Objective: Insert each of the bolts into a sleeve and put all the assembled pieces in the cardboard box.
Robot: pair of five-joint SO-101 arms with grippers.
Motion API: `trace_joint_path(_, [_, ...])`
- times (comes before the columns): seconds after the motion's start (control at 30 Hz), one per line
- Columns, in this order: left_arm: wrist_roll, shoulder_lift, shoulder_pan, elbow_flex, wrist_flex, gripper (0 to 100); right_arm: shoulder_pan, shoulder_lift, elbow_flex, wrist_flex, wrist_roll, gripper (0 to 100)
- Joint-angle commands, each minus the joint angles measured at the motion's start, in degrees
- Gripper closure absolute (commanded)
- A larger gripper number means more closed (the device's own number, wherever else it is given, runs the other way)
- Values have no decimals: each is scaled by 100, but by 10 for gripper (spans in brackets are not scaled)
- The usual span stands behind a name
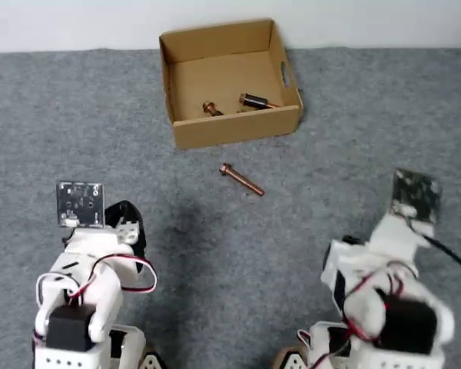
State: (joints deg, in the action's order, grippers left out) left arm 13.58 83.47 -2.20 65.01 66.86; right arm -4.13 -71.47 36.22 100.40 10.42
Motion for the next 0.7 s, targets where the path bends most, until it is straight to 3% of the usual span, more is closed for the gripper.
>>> trace_joint_path(0.0, [141, -905, -79, -813, 220, 993, -523, -488, 211, -48, 62, 989])
trace_joint_path(0.13, [607, -2453, -105, -1886, 378, 993, -866, -936, 870, -462, 62, 989])
trace_joint_path(0.27, [1213, -3824, -554, -3046, 721, 993, -1103, -1481, 1688, -822, 246, 989])
trace_joint_path(0.67, [2813, -7086, -1521, -5305, 958, 983, -1147, -3213, 2391, -1068, 387, 989])
